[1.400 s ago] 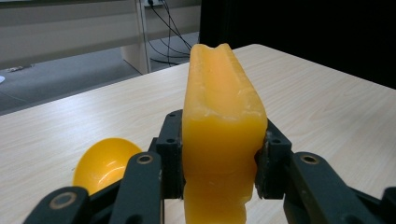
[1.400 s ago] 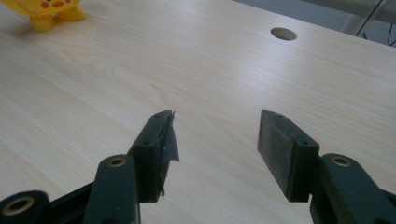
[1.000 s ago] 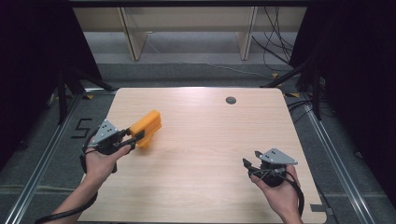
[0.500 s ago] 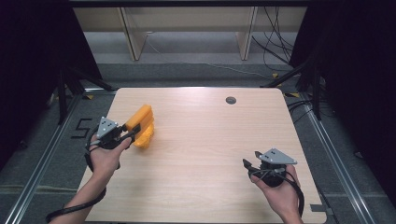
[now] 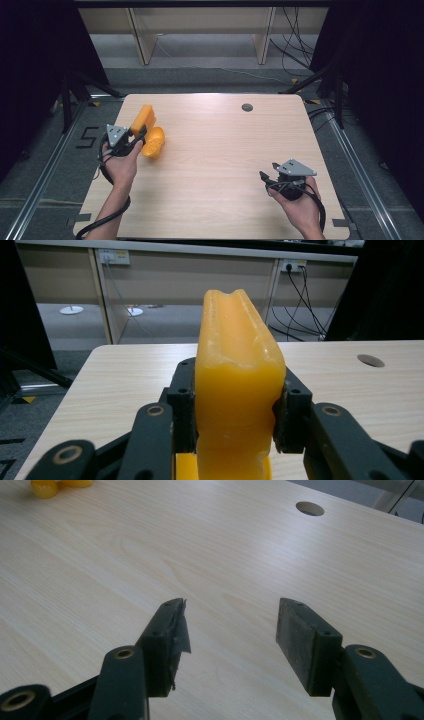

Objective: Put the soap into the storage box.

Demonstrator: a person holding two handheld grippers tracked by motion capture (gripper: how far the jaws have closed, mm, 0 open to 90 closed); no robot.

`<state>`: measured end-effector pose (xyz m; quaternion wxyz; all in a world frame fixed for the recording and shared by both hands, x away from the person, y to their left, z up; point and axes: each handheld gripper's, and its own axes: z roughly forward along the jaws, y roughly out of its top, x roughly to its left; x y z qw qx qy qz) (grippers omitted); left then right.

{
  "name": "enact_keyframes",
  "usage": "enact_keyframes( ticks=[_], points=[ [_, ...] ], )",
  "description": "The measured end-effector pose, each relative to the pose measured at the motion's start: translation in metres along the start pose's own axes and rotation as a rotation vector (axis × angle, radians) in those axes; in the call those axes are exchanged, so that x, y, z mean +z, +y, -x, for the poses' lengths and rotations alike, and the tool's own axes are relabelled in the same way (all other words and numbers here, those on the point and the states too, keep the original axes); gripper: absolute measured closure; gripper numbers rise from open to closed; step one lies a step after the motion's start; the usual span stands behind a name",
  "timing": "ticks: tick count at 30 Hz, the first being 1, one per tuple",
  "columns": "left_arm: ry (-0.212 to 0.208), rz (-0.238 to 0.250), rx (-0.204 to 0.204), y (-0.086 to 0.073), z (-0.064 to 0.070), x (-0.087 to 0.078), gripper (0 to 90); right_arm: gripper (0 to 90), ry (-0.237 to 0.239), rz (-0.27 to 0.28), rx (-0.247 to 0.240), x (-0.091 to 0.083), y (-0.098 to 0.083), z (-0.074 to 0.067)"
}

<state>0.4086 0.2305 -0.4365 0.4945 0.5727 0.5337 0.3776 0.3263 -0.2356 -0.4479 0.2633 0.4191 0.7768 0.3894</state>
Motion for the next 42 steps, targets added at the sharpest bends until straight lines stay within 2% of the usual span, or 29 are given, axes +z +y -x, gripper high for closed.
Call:
enact_keyframes(
  ticks=[1,4,5,8,9,12,14,20,24,27,28,31,35,38,42],
  points=[
    [-0.001,0.005,0.003,-0.001,0.000,-0.001,60.7,45.7,0.007,-0.002,0.011,0.000,0.000,0.000],
    [-0.015,0.015,0.004,-0.001,0.002,-0.004,60.7,45.8,-0.003,0.004,0.000,0.000,0.000,0.001],
    [-0.018,0.019,0.014,-0.002,0.002,-0.005,60.7,45.8,0.007,-0.007,0.017,0.000,0.000,0.000],
    [-0.017,0.034,0.011,-0.003,0.003,-0.006,60.7,45.8,-0.004,0.002,-0.003,0.000,0.000,0.000],
    [-0.014,0.035,0.020,-0.003,0.003,-0.007,60.7,45.8,0.009,-0.009,0.007,-0.001,0.000,-0.001],
    [-0.016,0.041,0.025,-0.007,0.003,-0.007,60.7,45.8,0.010,-0.002,0.014,-0.001,0.001,-0.002],
    [-0.012,0.045,0.026,-0.010,0.004,-0.007,60.7,45.8,0.001,-0.001,-0.007,-0.001,0.000,0.000],
    [-0.023,0.047,0.015,-0.015,0.003,-0.006,60.7,45.7,0.002,0.002,-0.005,0.000,0.000,-0.001],
    [-0.026,0.055,0.023,-0.018,0.004,-0.005,60.7,45.7,0.009,-0.001,-0.006,0.001,0.000,-0.001],
    [-0.022,0.052,0.026,-0.020,0.004,-0.005,60.7,45.7,0.013,0.004,-0.004,0.001,0.000,-0.001],
    [-0.023,0.054,0.022,-0.021,0.004,-0.004,60.7,45.6,0.004,-0.001,-0.003,0.000,0.000,-0.001],
    [-0.019,0.056,0.021,-0.022,0.004,-0.003,60.7,45.6,0.016,-0.016,0.005,0.001,0.000,-0.001],
    [0.007,0.060,0.019,-0.026,0.004,-0.002,60.7,45.6,0.009,-0.009,-0.012,0.002,0.000,-0.001],
    [0.004,0.050,0.018,-0.030,0.005,-0.002,60.7,45.6,0.009,-0.010,-0.011,0.002,-0.001,-0.001],
    [0.015,0.046,-0.003,-0.037,0.006,-0.001,60.7,45.5,0.010,-0.018,-0.008,0.002,-0.001,-0.002]
  ],
)
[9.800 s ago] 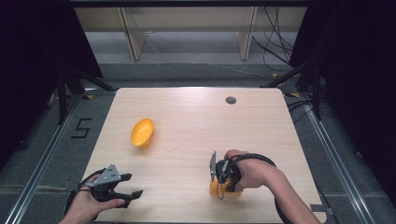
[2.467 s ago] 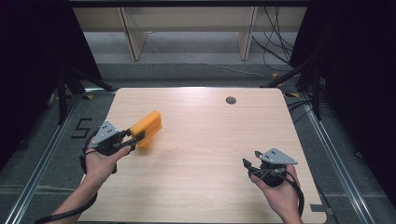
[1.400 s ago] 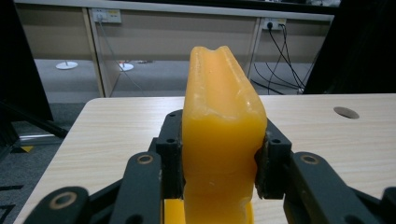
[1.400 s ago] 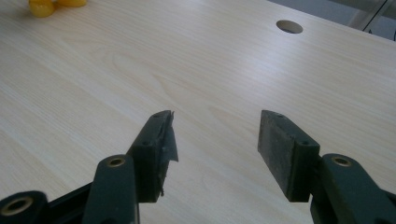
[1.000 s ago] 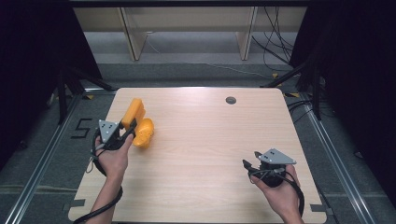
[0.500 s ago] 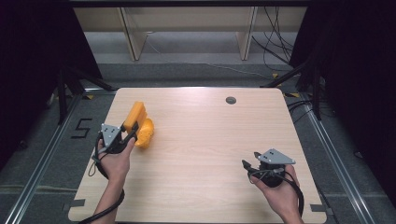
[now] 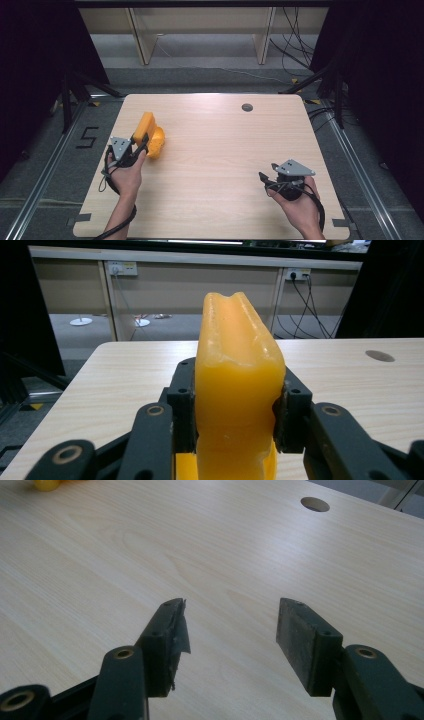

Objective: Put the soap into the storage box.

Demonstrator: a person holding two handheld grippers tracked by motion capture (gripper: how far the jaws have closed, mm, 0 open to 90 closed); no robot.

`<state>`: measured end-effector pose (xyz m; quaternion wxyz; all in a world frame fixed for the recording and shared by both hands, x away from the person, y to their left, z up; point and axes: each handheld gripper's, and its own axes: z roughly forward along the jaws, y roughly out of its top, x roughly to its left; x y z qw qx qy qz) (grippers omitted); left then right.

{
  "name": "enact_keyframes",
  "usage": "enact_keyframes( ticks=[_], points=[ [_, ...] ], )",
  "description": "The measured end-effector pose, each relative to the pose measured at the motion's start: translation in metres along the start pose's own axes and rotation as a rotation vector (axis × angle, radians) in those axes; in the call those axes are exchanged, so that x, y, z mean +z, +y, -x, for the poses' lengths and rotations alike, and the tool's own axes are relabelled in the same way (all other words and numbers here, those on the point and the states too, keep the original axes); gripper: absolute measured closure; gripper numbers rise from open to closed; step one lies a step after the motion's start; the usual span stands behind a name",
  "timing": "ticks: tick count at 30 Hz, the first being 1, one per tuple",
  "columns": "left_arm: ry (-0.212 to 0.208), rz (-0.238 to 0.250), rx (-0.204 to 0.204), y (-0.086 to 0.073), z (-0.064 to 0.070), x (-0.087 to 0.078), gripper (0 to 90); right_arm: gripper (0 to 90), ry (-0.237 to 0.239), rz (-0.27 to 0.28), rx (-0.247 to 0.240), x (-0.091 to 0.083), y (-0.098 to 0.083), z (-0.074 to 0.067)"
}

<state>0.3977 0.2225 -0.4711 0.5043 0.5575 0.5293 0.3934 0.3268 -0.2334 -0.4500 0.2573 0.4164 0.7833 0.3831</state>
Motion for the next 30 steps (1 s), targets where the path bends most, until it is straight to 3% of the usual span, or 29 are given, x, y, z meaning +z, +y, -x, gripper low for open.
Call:
enact_keyframes(
  ticks=[19,22,23,28,30],
  points=[
    [0.022,-0.012,0.008,-0.014,0.002,0.012,60.7,45.4,0.001,0.001,0.001,0.000,0.000,0.000],
    [0.026,-0.017,0.009,-0.017,0.003,0.013,60.7,45.4,0.017,-0.014,0.026,0.000,0.000,-0.001],
    [0.028,-0.020,0.014,-0.018,0.003,0.013,60.7,45.4,0.001,0.000,-0.004,0.001,0.000,0.000],
    [0.034,-0.023,0.017,-0.022,0.004,0.016,60.7,45.4,0.019,-0.013,0.026,0.001,0.000,-0.001],
    [0.033,-0.021,0.020,-0.024,0.004,0.016,60.7,45.4,0.011,-0.004,0.005,0.001,-0.001,-0.001]
  ],
)
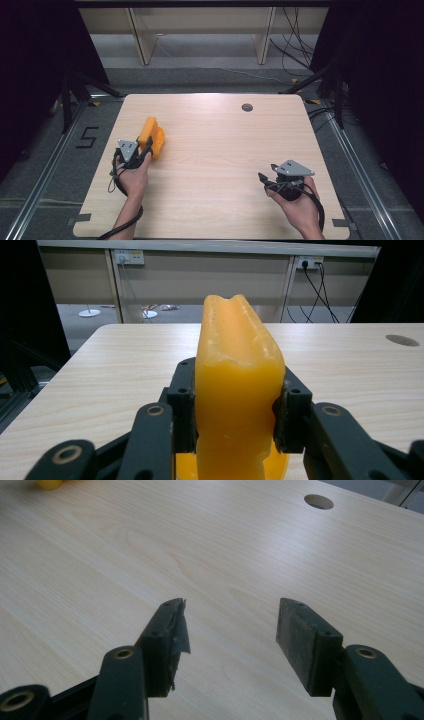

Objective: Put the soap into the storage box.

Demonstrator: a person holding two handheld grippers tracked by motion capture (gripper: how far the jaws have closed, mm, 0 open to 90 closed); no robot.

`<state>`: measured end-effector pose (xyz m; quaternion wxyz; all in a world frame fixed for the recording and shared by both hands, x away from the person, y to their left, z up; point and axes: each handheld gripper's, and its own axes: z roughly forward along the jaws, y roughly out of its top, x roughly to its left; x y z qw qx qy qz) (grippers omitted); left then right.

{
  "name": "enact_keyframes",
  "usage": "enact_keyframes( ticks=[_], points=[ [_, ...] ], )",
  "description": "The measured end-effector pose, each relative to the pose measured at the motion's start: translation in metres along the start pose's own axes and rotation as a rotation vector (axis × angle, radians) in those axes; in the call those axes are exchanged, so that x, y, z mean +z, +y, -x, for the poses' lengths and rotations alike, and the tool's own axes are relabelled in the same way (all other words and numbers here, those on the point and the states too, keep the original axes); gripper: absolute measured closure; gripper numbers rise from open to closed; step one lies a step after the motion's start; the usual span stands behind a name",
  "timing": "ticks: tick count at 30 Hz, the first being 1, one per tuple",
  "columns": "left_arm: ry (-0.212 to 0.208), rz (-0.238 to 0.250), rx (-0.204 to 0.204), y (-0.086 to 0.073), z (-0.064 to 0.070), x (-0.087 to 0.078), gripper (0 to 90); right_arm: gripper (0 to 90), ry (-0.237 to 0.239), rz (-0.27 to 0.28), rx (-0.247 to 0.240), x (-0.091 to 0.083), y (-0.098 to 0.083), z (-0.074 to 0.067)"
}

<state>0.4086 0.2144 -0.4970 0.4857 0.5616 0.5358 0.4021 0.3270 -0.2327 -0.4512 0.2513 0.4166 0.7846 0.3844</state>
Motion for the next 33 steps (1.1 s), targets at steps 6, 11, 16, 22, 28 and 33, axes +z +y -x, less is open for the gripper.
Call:
enact_keyframes(
  ticks=[6,11,16,22,28,33],
  points=[
    [0.000,0.000,0.002,-0.005,-0.001,0.002,60.7,45.4,0.003,-0.002,-0.001,0.000,0.000,-0.001],
    [-0.001,-0.003,0.002,-0.010,0.000,0.003,60.7,45.5,0.007,-0.009,-0.002,0.000,0.001,-0.001],
    [-0.002,0.002,0.000,-0.014,0.000,0.004,60.6,45.5,0.009,-0.006,-0.011,0.000,0.001,-0.001],
    [-0.006,-0.012,0.002,-0.013,-0.001,0.005,60.4,45.4,0.009,-0.007,-0.010,0.000,0.001,-0.002],
    [-0.005,-0.024,0.017,-0.012,0.000,0.005,60.1,45.4,0.012,-0.006,-0.011,0.000,0.001,-0.003],
    [-0.006,-0.043,0.026,-0.009,0.000,0.005,59.3,45.3,0.010,-0.009,-0.010,0.001,0.001,-0.003]
  ],
)
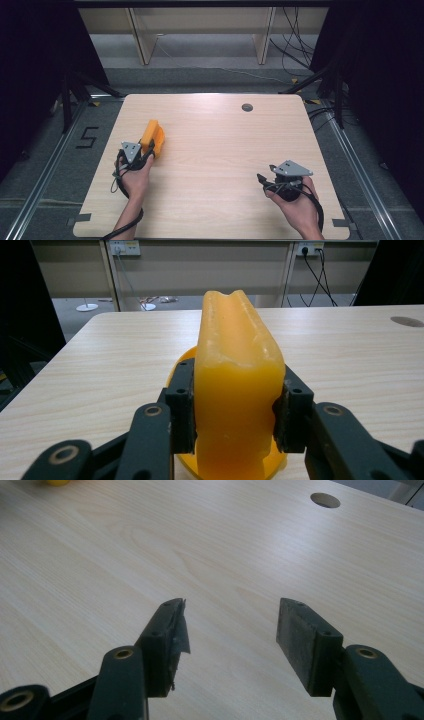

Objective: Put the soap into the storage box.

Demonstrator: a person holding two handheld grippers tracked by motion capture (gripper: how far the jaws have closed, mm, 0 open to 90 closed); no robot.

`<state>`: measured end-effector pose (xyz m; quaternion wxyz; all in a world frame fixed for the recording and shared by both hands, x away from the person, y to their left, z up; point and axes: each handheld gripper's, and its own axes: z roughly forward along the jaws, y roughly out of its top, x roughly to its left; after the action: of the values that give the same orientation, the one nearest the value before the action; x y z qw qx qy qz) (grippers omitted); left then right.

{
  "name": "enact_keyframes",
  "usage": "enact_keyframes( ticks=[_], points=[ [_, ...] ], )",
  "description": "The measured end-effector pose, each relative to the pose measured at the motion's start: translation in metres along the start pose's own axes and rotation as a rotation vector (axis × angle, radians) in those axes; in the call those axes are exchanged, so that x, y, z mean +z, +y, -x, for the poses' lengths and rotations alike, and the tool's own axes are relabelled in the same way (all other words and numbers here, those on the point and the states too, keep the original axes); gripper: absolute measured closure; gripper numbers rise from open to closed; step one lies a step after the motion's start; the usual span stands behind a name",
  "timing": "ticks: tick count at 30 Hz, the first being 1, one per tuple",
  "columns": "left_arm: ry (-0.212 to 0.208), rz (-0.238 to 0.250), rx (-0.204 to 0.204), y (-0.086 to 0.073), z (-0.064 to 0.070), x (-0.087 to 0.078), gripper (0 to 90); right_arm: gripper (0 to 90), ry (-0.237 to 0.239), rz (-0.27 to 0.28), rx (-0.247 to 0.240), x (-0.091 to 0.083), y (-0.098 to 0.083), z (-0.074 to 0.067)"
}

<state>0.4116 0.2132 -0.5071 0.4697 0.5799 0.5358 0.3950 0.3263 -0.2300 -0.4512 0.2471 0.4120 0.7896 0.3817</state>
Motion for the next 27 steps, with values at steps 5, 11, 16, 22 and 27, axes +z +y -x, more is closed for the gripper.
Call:
enact_keyframes(
  ticks=[5,11,16,22,27],
  points=[
    [-0.003,-0.017,-0.005,0.007,0.001,-0.001,49.9,45.1,0.001,-0.002,0.000,0.000,0.000,0.000],
    [0.023,-0.033,0.021,0.020,0.003,-0.007,37.5,44.9,0.001,-0.003,0.000,0.000,0.000,0.000],
    [0.061,-0.084,0.053,0.045,0.006,-0.018,32.4,44.7,0.002,-0.004,0.000,0.000,0.000,0.000],
    [0.017,-0.321,0.108,0.083,0.004,-0.021,26.7,44.7,0.001,-0.005,0.001,0.000,0.000,0.000],
    [-0.085,-0.508,0.125,0.117,-0.010,-0.014,26.7,44.5,0.005,-0.014,0.005,0.000,0.000,0.000]
  ],
)
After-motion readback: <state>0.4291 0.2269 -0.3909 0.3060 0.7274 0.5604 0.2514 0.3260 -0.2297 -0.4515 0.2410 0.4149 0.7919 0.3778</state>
